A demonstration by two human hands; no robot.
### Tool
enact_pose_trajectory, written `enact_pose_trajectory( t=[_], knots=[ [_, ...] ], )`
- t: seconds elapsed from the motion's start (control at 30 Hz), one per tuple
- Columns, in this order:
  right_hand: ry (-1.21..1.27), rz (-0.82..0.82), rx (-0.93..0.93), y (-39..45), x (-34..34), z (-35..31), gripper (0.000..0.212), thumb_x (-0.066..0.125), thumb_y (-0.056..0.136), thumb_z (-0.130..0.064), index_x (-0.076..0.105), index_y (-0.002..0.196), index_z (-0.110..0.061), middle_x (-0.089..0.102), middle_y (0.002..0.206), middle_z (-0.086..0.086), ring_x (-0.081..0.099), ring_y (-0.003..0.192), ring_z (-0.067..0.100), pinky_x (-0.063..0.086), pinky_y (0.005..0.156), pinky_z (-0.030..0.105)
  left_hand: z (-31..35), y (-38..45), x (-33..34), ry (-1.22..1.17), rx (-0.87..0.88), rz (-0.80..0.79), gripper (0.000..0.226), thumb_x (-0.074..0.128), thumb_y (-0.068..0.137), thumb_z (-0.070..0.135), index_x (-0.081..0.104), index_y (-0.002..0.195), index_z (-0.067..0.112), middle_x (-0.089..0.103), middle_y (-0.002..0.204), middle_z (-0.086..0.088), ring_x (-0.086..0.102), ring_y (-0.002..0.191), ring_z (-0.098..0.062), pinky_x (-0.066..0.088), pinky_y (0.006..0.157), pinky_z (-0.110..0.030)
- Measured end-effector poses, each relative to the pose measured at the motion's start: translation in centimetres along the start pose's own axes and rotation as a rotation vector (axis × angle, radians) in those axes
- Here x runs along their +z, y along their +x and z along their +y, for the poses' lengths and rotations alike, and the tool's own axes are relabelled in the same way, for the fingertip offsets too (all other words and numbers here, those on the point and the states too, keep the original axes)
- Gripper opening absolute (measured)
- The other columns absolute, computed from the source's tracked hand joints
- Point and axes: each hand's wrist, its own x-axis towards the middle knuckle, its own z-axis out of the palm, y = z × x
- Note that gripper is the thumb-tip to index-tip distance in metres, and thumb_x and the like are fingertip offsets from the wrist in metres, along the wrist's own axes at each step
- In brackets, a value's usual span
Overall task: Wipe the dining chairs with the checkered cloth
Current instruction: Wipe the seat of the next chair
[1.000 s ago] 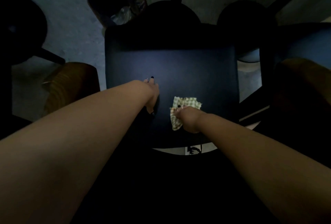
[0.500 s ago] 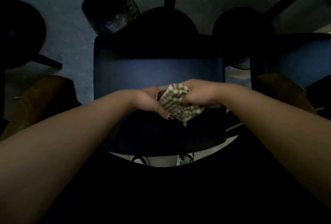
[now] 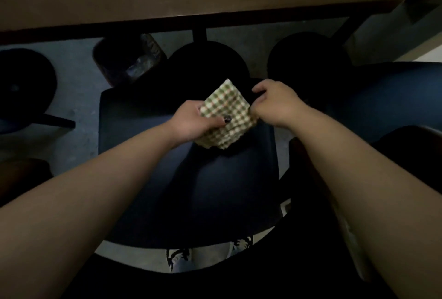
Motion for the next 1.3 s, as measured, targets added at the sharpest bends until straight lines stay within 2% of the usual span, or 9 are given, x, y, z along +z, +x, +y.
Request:
enact_pose_trajectory(
  t=[0.1, 0.2, 0.4, 0.5, 0.73, 0.87, 1.03, 1.2, 1.3],
  knots=[
    [-0.07, 0.098, 0.043, 0.2, -0.1, 0.0, 0.043, 0.057, 0.085, -0.016, 0.052, 0.128, -0.015, 0.059, 0.123, 0.01, 0.056, 0.112, 0.028, 0.049, 0.091, 0.033, 0.4, 3.5, -0.6, 0.282, 0.08, 0.211, 0.027, 0.065, 0.09, 0.017, 0.063, 0.112, 0.002, 0.067, 0.111, -0.021, 0.065, 0.103, -0.034, 0.054, 0.085, -0.038],
    [-0.182, -0.116, -0.044, -0.8, 1.0, -1.0, 0.044, 0.053, 0.091, -0.018, 0.048, 0.135, -0.016, 0.054, 0.132, 0.012, 0.055, 0.117, 0.028, 0.046, 0.092, 0.03, 0.8, 7.4, -1.1, 0.55, 0.156, 0.302, 0.039, 0.056, 0.093, 0.015, 0.048, 0.13, 0.001, 0.058, 0.128, -0.022, 0.054, 0.117, -0.039, 0.041, 0.087, -0.031],
    [-0.361, -0.321, 0.094, -0.3, 0.9, -0.9, 0.04, 0.044, 0.096, -0.016, 0.048, 0.133, -0.004, 0.052, 0.131, 0.018, 0.058, 0.109, 0.033, 0.036, 0.05, 0.023, -2.1, 13.6, 1.6, 1.01, 0.32, -0.112, 0.059, 0.04, 0.1, 0.018, 0.018, 0.155, 0.023, 0.01, 0.162, -0.01, 0.01, 0.148, -0.029, 0.013, 0.12, -0.045],
    [-0.261, -0.213, 0.093, -0.2, 0.6, -0.9, 0.035, 0.047, 0.093, -0.016, 0.05, 0.126, -0.005, 0.055, 0.12, 0.017, 0.058, 0.086, 0.028, 0.036, 0.046, 0.022, -5.6, 12.9, 4.4, 1.062, 0.312, -0.116, 0.061, 0.037, 0.101, 0.034, 0.008, 0.154, 0.034, -0.011, 0.162, -0.008, -0.015, 0.148, -0.03, -0.013, 0.116, -0.053],
    [-0.289, -0.181, 0.16, -0.4, 0.5, -0.8, 0.02, 0.047, 0.09, -0.012, 0.053, 0.105, -0.001, 0.056, 0.09, 0.014, 0.05, 0.062, 0.022, 0.033, 0.042, 0.025, -10.0, 9.0, 5.1, 1.195, 0.55, -0.211, 0.074, 0.046, 0.095, 0.028, 0.004, 0.155, 0.03, -0.016, 0.161, -0.009, -0.025, 0.145, -0.027, -0.022, 0.108, -0.05],
    [-0.341, -0.176, 0.125, -0.4, 0.9, -0.7, 0.023, 0.047, 0.093, -0.012, 0.049, 0.113, -0.003, 0.049, 0.078, 0.009, 0.048, 0.061, 0.018, 0.032, 0.045, 0.025, -12.5, 4.7, 5.9, 1.256, 0.577, -0.33, 0.081, 0.045, 0.09, 0.02, -0.004, 0.154, 0.029, -0.03, 0.155, -0.004, -0.042, 0.134, -0.025, -0.024, 0.109, -0.053],
    [-0.477, -0.269, -0.008, -0.7, 1.3, -0.9, 0.042, 0.049, 0.096, -0.021, 0.045, 0.134, -0.005, 0.056, 0.125, 0.016, 0.057, 0.106, 0.028, 0.047, 0.076, 0.027, -15.3, -0.1, 6.9, 1.297, 0.592, -0.414, 0.083, 0.045, 0.09, 0.025, -0.008, 0.154, 0.028, -0.03, 0.155, -0.009, -0.043, 0.133, -0.031, -0.026, 0.107, -0.054],
    [-0.656, -0.41, -0.081, -1.3, -0.1, 0.8, 0.055, 0.055, 0.092, -0.033, 0.04, 0.142, -0.015, 0.047, 0.14, 0.009, 0.049, 0.123, 0.026, 0.041, 0.091, 0.026, -17.2, -3.0, 6.7, 1.313, 0.603, -0.496, 0.083, 0.044, 0.09, 0.023, -0.008, 0.153, 0.028, -0.032, 0.153, -0.007, -0.037, 0.137, -0.034, -0.025, 0.107, -0.054],
    [-0.446, -0.386, -0.003, -0.5, -1.8, 3.1, 0.054, 0.06, 0.091, -0.032, 0.045, 0.141, -0.018, 0.049, 0.14, 0.004, 0.047, 0.125, 0.02, 0.037, 0.096, 0.024, -16.4, -3.0, 6.3, 1.112, 0.565, -0.479, 0.078, 0.045, 0.09, 0.013, 0.003, 0.155, 0.026, -0.024, 0.156, 0.0, -0.03, 0.142, -0.024, -0.021, 0.114, -0.046]
  ],
)
